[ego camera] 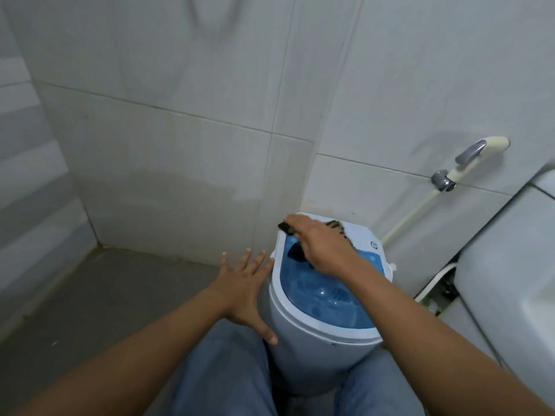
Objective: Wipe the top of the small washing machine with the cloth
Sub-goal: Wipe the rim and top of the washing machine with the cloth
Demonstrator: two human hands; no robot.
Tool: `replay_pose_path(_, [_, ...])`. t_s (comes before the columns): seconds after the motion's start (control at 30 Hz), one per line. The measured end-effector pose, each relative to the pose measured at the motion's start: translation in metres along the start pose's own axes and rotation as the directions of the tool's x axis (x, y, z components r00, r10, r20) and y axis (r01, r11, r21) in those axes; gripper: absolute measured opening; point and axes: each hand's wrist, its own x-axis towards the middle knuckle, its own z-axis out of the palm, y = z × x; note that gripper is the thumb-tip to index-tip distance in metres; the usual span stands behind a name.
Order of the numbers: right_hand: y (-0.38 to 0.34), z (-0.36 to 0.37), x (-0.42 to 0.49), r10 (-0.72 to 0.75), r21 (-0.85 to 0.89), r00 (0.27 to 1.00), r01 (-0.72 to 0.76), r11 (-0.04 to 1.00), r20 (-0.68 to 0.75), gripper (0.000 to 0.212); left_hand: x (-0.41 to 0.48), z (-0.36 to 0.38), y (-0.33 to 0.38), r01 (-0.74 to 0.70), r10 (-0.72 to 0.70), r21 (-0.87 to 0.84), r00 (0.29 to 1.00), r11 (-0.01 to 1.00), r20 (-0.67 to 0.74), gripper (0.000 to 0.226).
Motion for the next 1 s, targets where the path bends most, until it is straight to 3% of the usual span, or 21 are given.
replay_pose_path(0.1, [-0.007, 0.031, -0.017, 0.022, -0.082, 0.982, -0.007, 0.997, 0.187, 0.044, 0.003, 0.007, 0.001, 0.017, -0.017, -0.003, 1.0, 1.0, 0.027, 0.16])
replay_pose_path(0.17, [-0.006, 0.048, -0.021, 0.082, -0.143, 0.971, -0.05, 0.988, 0.226, 0.046, 0.004, 0.011, -0.001, 0.036, -0.034, -0.035, 0.999, 0.999, 0.03, 0.161])
replay_pose_path(0.4, [0.019, 0.05, -0.023, 0.25, -0.221, 0.955, -0.213, 0.952, 0.157, 0.049, 0.005, 0.014, -0.002, 0.051, -0.051, -0.036, 0.999, 0.998, 0.004, 0.16])
replay_pose_path(0.7, [0.08, 0.02, -0.075, 0.482, -0.238, 0.869, -0.447, 0.862, 0.11, 0.047, 0.007, 0.01, 0.0, 0.034, -0.034, -0.015, 0.999, 0.999, -0.012, 0.161])
replay_pose_path(0.83, [0.093, 0.015, -0.089, 0.585, -0.127, 0.81, -0.578, 0.806, 0.028, 0.044, 0.007, 0.009, 0.002, 0.038, -0.038, -0.008, 0.999, 0.999, -0.013, 0.161])
replay_pose_path(1.0, [0.109, 0.0, -0.101, 0.532, 0.002, 0.846, -0.532, 0.846, -0.037, 0.045, 0.006, 0.008, 0.005, 0.046, -0.046, -0.01, 0.999, 0.999, -0.015, 0.161])
